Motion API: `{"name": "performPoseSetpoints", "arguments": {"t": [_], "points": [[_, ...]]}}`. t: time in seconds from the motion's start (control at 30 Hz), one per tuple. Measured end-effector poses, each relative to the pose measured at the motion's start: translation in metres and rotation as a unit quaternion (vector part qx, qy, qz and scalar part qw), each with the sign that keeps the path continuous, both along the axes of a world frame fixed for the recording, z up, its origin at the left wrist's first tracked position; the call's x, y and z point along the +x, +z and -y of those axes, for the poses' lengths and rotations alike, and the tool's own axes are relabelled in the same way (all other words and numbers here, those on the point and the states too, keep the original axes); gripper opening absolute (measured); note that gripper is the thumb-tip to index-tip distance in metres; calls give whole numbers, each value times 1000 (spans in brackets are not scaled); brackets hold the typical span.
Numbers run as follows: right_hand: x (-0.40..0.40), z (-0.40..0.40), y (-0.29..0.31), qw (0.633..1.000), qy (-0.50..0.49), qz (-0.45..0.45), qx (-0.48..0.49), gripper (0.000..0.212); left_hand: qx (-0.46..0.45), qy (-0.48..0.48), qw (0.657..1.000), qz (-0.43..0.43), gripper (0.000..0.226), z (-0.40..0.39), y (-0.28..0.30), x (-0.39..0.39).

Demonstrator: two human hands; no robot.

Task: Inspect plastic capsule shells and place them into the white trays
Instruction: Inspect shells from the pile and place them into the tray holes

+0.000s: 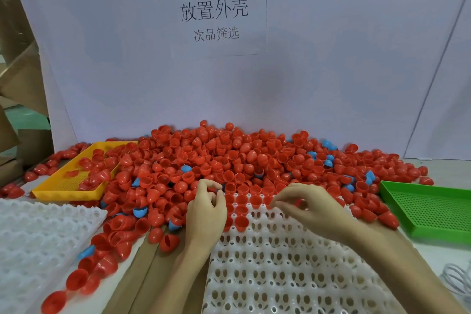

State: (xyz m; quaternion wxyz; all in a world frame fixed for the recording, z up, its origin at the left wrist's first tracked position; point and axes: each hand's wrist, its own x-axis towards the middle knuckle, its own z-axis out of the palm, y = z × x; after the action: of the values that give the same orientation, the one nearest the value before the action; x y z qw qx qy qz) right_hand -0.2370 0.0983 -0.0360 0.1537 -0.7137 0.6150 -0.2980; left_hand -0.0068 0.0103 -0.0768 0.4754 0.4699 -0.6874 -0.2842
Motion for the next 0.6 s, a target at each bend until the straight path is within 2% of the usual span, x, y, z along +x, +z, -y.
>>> {"name": "performPoseSetpoints", "arguments": {"t": [0.13, 0.3, 0.5, 0.6], "points": [[-37, -25, 2, 989, -50, 136, -11, 14, -14, -15, 1000, 23, 19, -2, 1, -1], [-53, -33, -11, 946, -124, 270, -128, 21, -53, -10, 996, 67, 19, -7, -2, -5], [-55, -31, -18, 946, -145, 243, -160, 21, -105, -21, 979, 174, 14, -19, -2, -11], [-53, -31, -19, 950, -140, 220, -170, 21, -165, -8, 964, 209, 10, -28, 12, -9]]}}
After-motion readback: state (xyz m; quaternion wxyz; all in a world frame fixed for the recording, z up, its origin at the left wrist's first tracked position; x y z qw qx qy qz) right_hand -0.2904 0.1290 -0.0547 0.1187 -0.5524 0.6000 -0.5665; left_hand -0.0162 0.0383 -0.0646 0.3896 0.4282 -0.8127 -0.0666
